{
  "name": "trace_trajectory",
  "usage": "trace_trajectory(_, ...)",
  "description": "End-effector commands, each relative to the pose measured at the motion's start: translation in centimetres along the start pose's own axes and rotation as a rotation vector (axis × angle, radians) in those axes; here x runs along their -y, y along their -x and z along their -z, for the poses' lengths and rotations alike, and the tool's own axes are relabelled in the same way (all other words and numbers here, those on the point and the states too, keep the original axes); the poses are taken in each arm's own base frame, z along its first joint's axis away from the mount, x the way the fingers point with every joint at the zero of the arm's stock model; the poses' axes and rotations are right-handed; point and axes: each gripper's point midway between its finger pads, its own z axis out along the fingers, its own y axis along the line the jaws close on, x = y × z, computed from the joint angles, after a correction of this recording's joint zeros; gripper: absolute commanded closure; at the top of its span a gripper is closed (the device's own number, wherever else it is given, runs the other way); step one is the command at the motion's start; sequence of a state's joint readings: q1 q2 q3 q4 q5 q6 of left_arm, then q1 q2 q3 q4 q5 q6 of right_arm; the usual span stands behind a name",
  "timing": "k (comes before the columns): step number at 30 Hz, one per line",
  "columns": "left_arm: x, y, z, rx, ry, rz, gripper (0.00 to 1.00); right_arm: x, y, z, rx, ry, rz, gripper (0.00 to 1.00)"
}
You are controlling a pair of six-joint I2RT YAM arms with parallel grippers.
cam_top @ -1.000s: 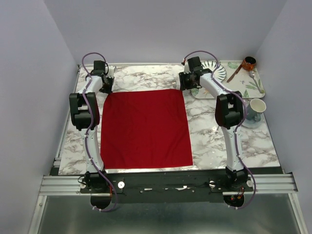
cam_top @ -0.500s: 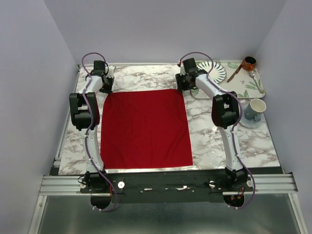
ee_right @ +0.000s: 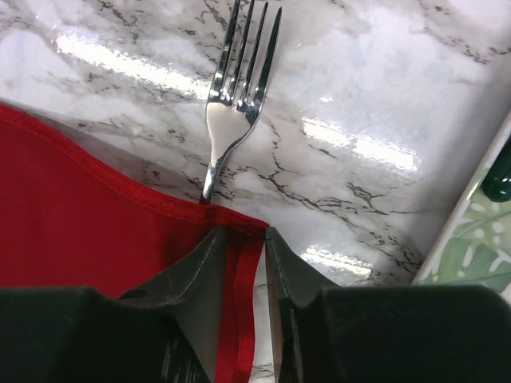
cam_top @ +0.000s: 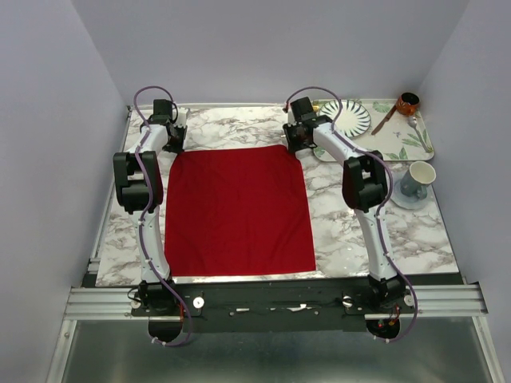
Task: Fold the napkin into a case and place the utensils inside
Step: Pick up the flattened napkin from the center of the board.
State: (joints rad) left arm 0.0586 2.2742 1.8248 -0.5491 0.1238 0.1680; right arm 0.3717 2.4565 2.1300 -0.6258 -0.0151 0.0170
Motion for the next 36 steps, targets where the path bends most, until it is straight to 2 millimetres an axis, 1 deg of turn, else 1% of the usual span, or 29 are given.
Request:
trace_trajectory(1,1.3,-2.8,-0.2,-0.09,-0.053,0.022,1.0,0.8,-1.8,-0.6,-0.06,0.004,-0.04,0.67)
trace_trajectory(5,1.5,-3.0,-0.4,-0.095,-0.062,0.031,1.0,0.9,-2.0,-0.5,-0.072,-0.002,-0.045,0.65)
trace_trajectory(7,1.4,-3.1,-0.3,-0.096,-0.061,0.031,1.0,1.0,-2.1,-0.4,-0.075,-0.007,-0.043,0.63)
trace_trajectory(8,1.4,-3.1,-0.3,-0.096,-0.061,0.03,1.0,1.2,-2.2,-0.3,-0.078,-0.019,-0.043,0.6)
trace_trajectory(11,1.4,-3.1,-0.3,-0.097,-0.062,0.03,1.0,1.3,-2.3,-0.3,-0.082,-0.022,-0.03,0.59)
trace_trajectory(14,1.5,-3.1,-0.2,-0.097,-0.065,0.035,1.0,1.3,-2.3,-0.3,-0.084,-0.021,-0.02,0.71)
trace_trajectory(15,1.5,-3.0,-0.2,-0.093,-0.066,0.037,1.0,1.3,-2.3,-0.3,-0.086,-0.021,-0.017,0.78)
trace_trajectory(17,1.6,-2.9,0.0,-0.091,-0.071,0.042,1.0,1.2,-2.2,-0.3,-0.086,-0.017,-0.012,0.86)
trace_trajectory(18,1.6,-2.9,-0.1,-0.092,-0.072,0.041,1.0,1.3,-2.2,-0.3,-0.087,-0.017,-0.012,0.95)
trace_trajectory(19,1.6,-2.8,0.0,-0.089,-0.071,0.042,1.0,1.2,-2.2,-0.3,-0.087,-0.016,-0.008,0.99)
trace_trajectory(22,1.7,-2.7,0.3,-0.087,-0.075,0.039,1.0,1.4,-1.8,-0.4,-0.083,-0.021,-0.01,0.99)
trace_trajectory(24,1.8,-2.2,0.8,-0.067,-0.088,0.038,1.0,1.0,-1.2,-0.1,-0.069,0.008,0.025,1.0)
trace_trajectory(25,2.0,-2.0,1.0,-0.059,-0.096,0.039,1.0,1.0,-0.4,0.7,-0.048,0.008,0.029,1.0)
trace_trajectory(26,1.9,-1.3,1.6,-0.032,-0.098,0.036,1.0,1.1,0.5,1.2,-0.018,0.009,0.044,0.99)
trace_trajectory(27,2.2,-1.0,1.9,-0.019,-0.114,0.036,1.0,0.8,1.1,1.7,0.002,0.025,0.057,0.99)
trace_trajectory(28,2.3,-0.6,2.3,-0.004,-0.126,0.035,1.0,0.7,2.2,3.1,0.037,0.025,0.067,0.99)
trace_trajectory(29,2.3,0.2,3.1,0.025,-0.127,0.034,1.0,0.7,2.9,3.7,0.061,0.027,0.079,0.99)
trace_trajectory(31,2.4,0.8,3.9,0.055,-0.139,0.036,1.0,0.1,3.8,5.2,0.09,0.063,0.091,0.99)
trace_trajectory(32,2.4,1.7,4.8,0.092,-0.141,0.037,1.0,-0.3,4.2,6.4,0.104,0.077,0.093,0.99)
trace_trajectory(33,2.3,1.6,5.1,0.098,-0.144,0.039,1.0,-0.9,4.4,7.1,0.113,0.11,0.095,0.99)
trace_trajectory(34,2.7,1.8,5.5,0.115,-0.168,0.04,1.0,-1.1,4.3,7.6,0.115,0.123,0.094,0.99)
trace_trajectory(35,2.9,2.6,6.5,0.148,-0.178,0.032,1.0,-1.3,3.7,7.8,0.102,0.136,0.089,1.0)
trace_trajectory(36,3.0,2.1,6.7,0.145,-0.187,0.036,1.0,-1.6,4.0,8.9,0.117,0.146,0.089,0.99)
